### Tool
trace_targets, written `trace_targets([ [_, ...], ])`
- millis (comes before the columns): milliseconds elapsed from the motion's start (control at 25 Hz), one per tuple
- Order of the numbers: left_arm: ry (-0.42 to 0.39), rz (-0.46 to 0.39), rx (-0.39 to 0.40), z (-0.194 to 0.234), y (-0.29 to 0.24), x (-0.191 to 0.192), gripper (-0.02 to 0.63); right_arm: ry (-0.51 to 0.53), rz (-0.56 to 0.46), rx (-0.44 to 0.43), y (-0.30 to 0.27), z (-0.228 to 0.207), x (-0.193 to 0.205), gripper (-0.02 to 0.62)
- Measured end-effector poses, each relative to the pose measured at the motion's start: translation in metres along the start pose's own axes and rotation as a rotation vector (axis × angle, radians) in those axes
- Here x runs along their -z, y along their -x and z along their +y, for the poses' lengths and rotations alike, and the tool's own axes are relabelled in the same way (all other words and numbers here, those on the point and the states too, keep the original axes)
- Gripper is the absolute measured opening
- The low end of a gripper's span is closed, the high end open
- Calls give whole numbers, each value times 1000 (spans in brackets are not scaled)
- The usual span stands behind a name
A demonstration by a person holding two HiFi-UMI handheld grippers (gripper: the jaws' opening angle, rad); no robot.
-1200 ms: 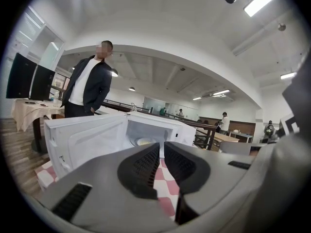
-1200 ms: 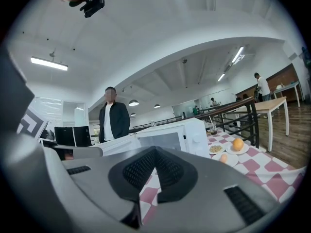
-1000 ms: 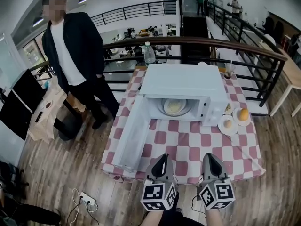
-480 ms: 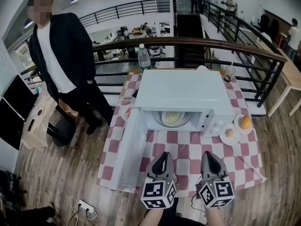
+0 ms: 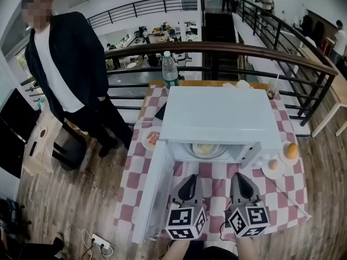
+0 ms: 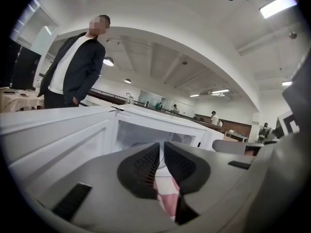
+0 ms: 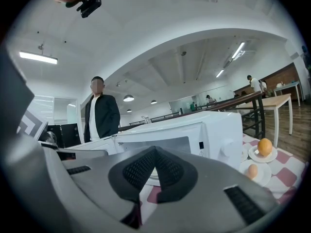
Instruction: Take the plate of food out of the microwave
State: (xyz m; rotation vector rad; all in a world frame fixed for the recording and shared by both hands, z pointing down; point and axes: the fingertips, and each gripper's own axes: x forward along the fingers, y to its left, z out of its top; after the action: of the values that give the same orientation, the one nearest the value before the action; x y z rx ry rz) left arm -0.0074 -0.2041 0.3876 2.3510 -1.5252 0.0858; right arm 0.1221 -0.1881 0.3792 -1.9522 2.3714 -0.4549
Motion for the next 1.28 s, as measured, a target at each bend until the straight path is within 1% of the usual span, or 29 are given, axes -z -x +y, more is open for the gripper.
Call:
trace_targets([
  [440,22,31,7,22,-43,5,43,13,46,4,-53,-4,12,-8],
  [720,76,71,-16,29,-61,23,43,-21,92,-24,-72,-10,26,-8],
  [920,69,109,-50,32,-72,39,43,-44,131,-52,-89,-11,43,-8],
  [1280,124,159,-131,52,-100,62,32,-108,199,-87,-129,-21,70,-6],
])
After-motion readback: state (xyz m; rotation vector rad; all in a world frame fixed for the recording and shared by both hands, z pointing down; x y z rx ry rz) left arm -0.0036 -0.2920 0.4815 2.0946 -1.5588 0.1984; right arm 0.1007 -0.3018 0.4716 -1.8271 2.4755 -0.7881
